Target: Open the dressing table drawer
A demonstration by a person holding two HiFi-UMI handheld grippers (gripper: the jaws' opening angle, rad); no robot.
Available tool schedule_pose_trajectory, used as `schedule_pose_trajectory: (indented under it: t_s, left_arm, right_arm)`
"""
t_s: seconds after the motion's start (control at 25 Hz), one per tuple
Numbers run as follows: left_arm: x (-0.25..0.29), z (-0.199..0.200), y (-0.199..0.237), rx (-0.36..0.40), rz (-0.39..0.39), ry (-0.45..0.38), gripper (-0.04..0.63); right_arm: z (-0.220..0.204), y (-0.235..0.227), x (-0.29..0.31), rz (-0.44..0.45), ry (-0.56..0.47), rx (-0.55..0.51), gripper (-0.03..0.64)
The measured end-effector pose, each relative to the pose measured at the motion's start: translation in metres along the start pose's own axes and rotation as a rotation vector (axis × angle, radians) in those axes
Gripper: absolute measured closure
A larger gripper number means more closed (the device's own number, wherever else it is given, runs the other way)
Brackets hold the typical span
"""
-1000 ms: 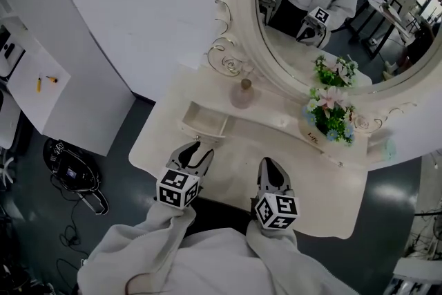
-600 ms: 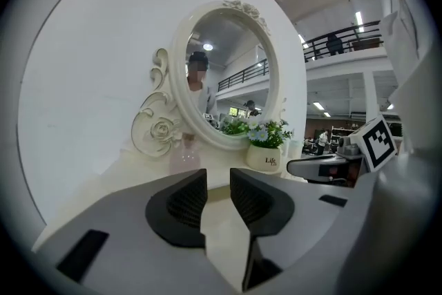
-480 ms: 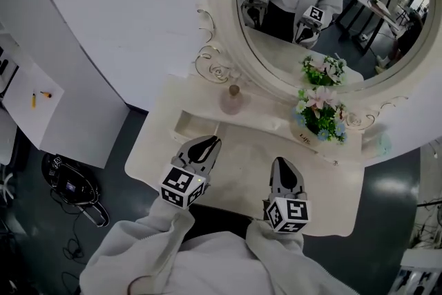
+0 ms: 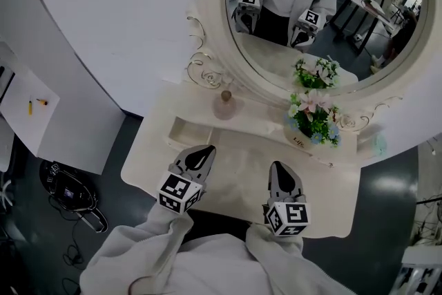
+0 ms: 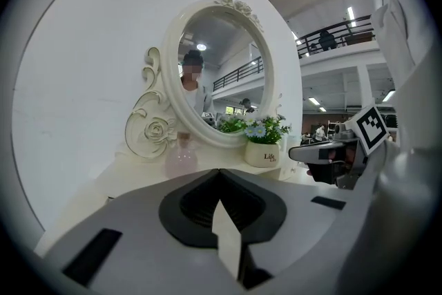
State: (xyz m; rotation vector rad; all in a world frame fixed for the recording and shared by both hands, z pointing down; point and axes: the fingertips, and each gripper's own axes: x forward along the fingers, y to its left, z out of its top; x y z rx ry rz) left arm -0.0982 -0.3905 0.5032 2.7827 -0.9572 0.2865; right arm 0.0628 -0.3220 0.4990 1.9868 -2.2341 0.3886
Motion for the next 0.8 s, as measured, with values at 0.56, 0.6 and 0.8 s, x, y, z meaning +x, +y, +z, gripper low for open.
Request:
schedule_pose_trajectory:
  t_s: [0.56, 0.6, 0.8]
  left_arm:
    - [0.004, -0.007, -0.008, -0.042, -0.018, 0.002, 0.58]
    - [0.004, -0.007, -0.008, -0.043, -0.019, 0.003, 0.58]
    - [0.002, -0.01, -0.009, -0.05, -0.022, 0.005, 0.58]
  right_arm:
    - [-0.008, 0.005, 0.002, 0.016, 0.014, 0.017, 0.583]
    - [-0.008, 0.006, 0.002, 0.017, 0.016, 0.017, 0.583]
    - [-0.011, 0.009, 0.003, 0.022, 0.021, 0.024, 0.583]
